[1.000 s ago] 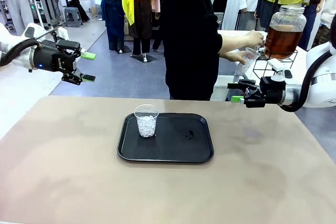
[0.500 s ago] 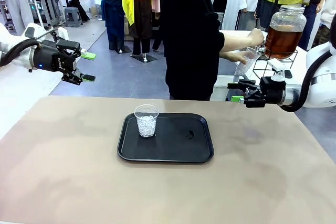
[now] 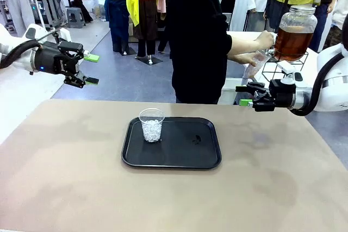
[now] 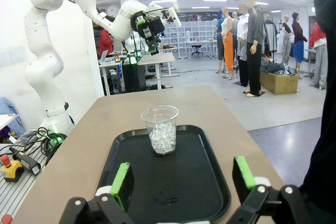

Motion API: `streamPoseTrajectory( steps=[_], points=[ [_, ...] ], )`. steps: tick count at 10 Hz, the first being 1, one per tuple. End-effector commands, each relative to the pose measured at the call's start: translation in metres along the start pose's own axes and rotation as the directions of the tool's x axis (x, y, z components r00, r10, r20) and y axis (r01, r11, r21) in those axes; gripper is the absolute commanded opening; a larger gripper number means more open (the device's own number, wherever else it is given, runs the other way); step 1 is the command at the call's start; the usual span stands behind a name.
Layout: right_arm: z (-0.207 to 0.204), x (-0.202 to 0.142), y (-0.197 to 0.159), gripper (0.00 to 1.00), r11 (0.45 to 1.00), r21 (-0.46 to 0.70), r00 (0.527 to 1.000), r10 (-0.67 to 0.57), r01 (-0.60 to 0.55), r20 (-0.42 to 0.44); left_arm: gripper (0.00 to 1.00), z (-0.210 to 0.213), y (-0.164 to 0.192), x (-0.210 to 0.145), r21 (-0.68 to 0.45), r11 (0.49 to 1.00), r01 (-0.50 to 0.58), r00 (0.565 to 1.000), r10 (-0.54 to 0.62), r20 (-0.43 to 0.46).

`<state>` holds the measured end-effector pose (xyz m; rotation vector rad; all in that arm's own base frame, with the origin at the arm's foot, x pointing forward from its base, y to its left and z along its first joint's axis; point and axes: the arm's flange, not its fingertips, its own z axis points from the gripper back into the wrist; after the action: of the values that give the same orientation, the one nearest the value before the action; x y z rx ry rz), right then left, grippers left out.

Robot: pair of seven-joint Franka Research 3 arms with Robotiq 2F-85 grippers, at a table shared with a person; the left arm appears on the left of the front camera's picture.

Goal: Pour the drink into the iced cup.
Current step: Pick up the iced cup indicated by the human and present it to them.

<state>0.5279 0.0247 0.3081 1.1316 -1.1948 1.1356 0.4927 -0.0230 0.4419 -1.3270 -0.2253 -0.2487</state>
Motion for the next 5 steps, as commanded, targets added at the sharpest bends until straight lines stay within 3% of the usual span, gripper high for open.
streamPoseTrajectory(
  steps=[1, 5],
  points=[
    [-0.0001, 0.0031, -0.0039, 1.0, 1.0, 0.002, 1.0, 0.003, -0.003, 0.001, 1.0, 0.0, -0.0016, 0.0002, -0.001, 1.0, 0.01, 1.0, -0.01, 0.001],
    [-0.0001, 0.0031, -0.0039, 1.0, 1.0, 0.002, 1.0, 0.003, -0.003, 0.001, 1.0, 0.0, -0.0016, 0.0002, -0.001, 1.0, 0.01, 1.0, -0.01, 0.001]
  ],
)
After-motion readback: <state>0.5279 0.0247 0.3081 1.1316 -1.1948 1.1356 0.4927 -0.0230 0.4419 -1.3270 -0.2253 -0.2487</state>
